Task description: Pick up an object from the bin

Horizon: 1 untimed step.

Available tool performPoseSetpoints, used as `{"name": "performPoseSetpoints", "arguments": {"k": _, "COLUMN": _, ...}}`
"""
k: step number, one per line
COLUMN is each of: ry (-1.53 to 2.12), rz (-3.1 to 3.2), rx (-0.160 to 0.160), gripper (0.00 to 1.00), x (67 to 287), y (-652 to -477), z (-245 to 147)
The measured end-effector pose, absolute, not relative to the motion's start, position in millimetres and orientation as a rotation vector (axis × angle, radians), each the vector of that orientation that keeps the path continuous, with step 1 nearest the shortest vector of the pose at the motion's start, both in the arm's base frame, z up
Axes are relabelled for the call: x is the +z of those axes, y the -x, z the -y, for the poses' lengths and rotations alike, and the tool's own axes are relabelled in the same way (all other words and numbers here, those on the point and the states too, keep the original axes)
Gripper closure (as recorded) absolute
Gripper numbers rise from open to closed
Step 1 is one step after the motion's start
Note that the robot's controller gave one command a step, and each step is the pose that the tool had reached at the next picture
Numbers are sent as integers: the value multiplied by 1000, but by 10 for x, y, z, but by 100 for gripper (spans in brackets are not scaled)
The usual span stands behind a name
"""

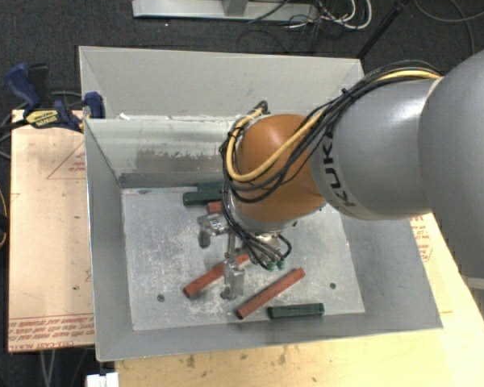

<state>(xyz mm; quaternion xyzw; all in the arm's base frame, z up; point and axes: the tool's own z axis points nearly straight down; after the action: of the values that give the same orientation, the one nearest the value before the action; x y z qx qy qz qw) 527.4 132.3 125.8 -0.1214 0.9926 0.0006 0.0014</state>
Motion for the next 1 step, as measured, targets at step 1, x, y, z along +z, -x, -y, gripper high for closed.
{"name": "performPoseSetpoints", "arguments": {"k": 1, "ry": 325, "rz": -3123, "rx": 3, "gripper": 0, "x": 721, "y": -5238, "z": -1221}}
